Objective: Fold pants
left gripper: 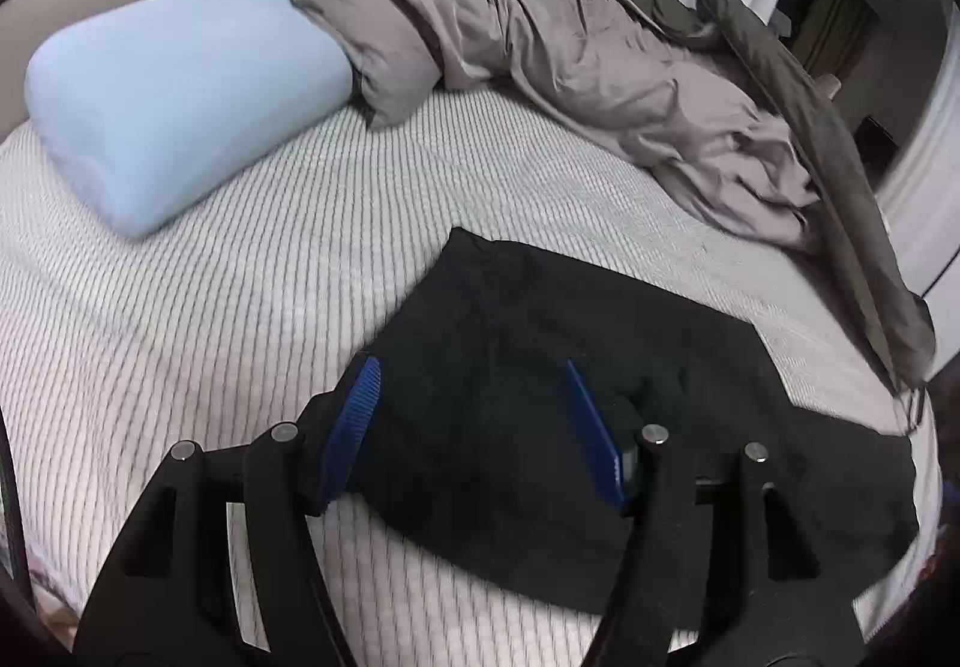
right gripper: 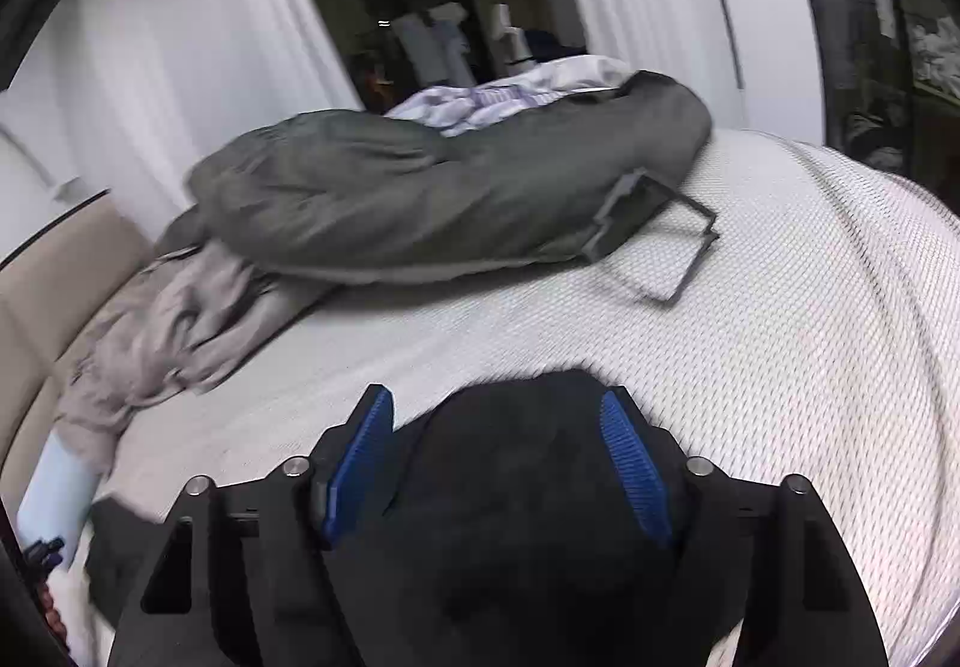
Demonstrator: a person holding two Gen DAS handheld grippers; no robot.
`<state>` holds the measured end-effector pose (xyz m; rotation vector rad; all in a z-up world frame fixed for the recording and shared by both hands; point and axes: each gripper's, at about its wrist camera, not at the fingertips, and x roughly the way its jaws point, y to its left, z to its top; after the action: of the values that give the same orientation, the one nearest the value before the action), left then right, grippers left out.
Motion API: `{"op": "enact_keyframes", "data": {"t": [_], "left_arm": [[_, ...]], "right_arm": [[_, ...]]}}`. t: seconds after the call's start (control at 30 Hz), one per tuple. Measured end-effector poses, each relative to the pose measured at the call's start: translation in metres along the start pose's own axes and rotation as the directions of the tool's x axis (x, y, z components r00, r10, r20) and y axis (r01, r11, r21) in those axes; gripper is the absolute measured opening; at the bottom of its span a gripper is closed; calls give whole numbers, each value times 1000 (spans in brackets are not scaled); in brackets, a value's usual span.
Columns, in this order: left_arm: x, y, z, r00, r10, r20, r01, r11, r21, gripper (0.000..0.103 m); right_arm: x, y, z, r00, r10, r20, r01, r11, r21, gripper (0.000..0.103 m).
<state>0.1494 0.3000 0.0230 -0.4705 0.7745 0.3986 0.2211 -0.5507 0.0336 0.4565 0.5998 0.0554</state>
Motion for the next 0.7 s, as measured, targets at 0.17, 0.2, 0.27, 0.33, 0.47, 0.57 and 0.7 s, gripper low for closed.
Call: {"op": "enact_keyframes", "data": {"t": [0.17, 0.2, 0.27, 0.33, 0.47, 0.57, 0.7], "left_arm": [[-22, 5, -54, 989, -139, -51, 135, 988, -74, 60], [-18, 4, -66, 978, -194, -75, 185, 976, -113, 60], [-6, 2, -84, 948, -302, -98, 282, 942, -181, 56], [17, -4, -86, 942, -303, -147, 274, 943, -190, 53], [55, -8, -93, 946, -263, -190, 217, 948, -232, 28], [54, -8, -94, 957, -250, -149, 214, 952, -221, 0], [21, 5, -104, 968, -233, -96, 211, 957, -197, 0]], "right_arm": [[-29, 31, -42, 996, 78, -52, -78, 997, -4, 82], [-35, 37, -51, 993, 100, -67, -101, 995, -12, 82], [-41, 50, -66, 987, 132, -87, -134, 991, -25, 82], [-43, 60, -78, 982, 154, -107, -156, 988, -16, 82], [-43, 66, -92, 981, 161, -110, -160, 987, 17, 82], [-41, 58, -97, 982, 154, -108, -153, 988, 16, 82], [-38, 43, -95, 989, 120, -90, -123, 992, -23, 83]]}}
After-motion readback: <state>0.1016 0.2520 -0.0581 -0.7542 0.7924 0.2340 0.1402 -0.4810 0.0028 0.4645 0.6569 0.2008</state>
